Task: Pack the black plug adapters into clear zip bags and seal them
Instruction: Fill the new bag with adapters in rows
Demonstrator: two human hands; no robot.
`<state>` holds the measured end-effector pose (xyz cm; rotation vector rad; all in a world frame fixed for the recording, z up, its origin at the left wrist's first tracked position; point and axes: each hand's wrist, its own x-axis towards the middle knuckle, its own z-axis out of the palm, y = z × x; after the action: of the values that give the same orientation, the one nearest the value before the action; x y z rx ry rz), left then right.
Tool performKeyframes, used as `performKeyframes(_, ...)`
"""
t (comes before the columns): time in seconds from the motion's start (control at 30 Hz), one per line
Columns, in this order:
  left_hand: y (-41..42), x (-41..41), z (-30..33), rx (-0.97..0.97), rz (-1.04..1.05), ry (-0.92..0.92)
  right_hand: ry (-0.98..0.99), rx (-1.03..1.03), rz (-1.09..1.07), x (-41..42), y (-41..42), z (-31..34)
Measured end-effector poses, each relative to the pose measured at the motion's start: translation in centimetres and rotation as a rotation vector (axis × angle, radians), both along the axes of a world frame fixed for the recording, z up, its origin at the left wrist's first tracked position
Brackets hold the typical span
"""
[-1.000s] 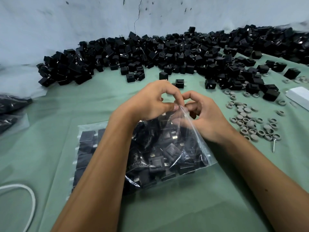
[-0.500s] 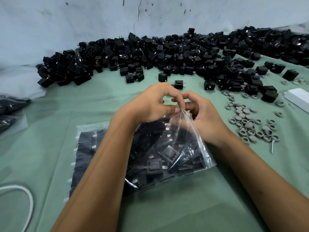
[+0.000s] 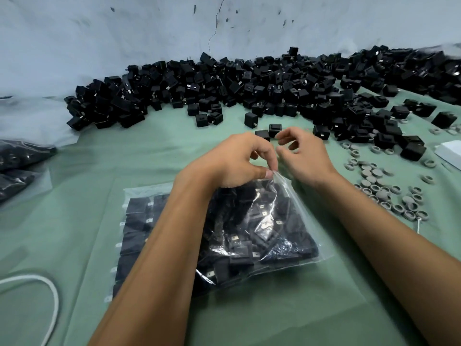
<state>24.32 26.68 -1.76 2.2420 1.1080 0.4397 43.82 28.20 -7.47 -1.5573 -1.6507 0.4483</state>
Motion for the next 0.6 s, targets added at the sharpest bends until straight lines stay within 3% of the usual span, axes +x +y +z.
performKeyframes(0.1,0.1,-0.1,-0.1,0.010,0.000,0.019,-0.231,-0.002,0.159,-0.5,2.7,-0.2)
performKeyframes(0.2,0.1,-0.1,-0.1,0.009,-0.001,0.024,-0.585,-0.073,0.256,-1.3,5.1,-0.4)
performKeyframes(0.27,0.0,-0.1,-0.2,0.003,0.003,0.025,-0.627,-0.113,0.282,-1.8,6.0,-0.4)
performKeyframes(0.4,0.1,-0.2,-0.1,-0.001,0.004,0.029,-0.345,-0.045,0.266,-2.3,5.8,-0.5)
performKeyframes(0.6,-0.1,-0.2,0.1,0.001,-0.001,0.035,0.439,-0.006,0.076,-1.0,1.9,-1.1)
